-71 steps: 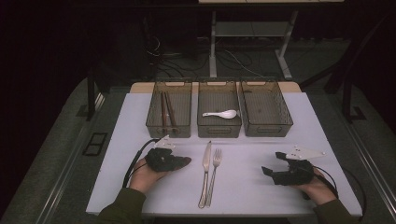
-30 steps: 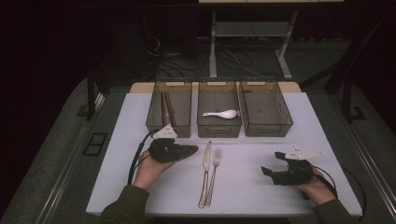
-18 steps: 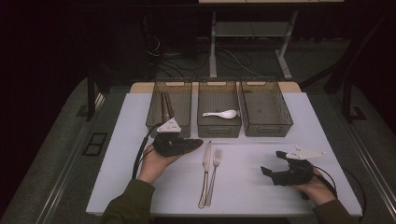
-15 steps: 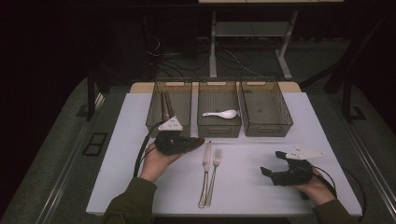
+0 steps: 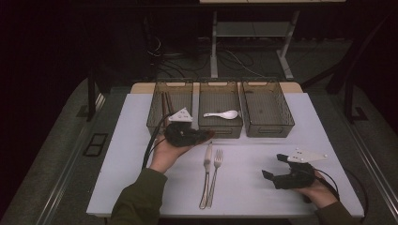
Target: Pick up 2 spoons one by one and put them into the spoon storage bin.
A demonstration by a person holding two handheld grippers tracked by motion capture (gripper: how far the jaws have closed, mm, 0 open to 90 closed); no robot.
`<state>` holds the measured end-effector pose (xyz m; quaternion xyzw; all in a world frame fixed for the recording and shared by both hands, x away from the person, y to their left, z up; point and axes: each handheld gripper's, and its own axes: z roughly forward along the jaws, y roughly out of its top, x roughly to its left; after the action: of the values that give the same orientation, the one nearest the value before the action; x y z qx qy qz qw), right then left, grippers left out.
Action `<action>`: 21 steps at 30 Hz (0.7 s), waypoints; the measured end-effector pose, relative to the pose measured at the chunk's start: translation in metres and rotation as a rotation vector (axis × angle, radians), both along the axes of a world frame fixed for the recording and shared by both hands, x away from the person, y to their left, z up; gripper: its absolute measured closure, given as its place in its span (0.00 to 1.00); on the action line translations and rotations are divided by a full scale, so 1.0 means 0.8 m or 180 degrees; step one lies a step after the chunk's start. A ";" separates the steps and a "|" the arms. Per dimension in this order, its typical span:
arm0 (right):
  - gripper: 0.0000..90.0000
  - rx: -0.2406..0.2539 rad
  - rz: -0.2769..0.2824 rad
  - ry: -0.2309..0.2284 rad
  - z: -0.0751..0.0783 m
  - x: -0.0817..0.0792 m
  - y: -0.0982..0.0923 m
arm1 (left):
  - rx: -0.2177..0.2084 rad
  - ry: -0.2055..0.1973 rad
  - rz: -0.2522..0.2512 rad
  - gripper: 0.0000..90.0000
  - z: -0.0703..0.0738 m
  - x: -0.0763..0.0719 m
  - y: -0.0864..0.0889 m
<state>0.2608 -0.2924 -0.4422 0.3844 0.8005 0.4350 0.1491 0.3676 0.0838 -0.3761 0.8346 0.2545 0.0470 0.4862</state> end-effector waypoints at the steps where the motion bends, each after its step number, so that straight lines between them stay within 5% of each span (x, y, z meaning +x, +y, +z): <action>1: 0.13 0.0005 -0.0005 0.0018 0.000 0.000 0.000 | 0.0017 -0.0005 -0.0016 0.90 0.002 0.003 -0.002; 21: 0.13 0.0009 -0.0011 -0.0011 0.000 0.003 0.000 | 0.0007 -0.0126 0.0099 0.90 0.038 0.065 -0.054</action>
<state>0.2634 -0.2926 -0.4424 0.3852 0.7990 0.4366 0.1506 0.4195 0.0407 -0.3455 0.8300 0.2577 0.0713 0.4894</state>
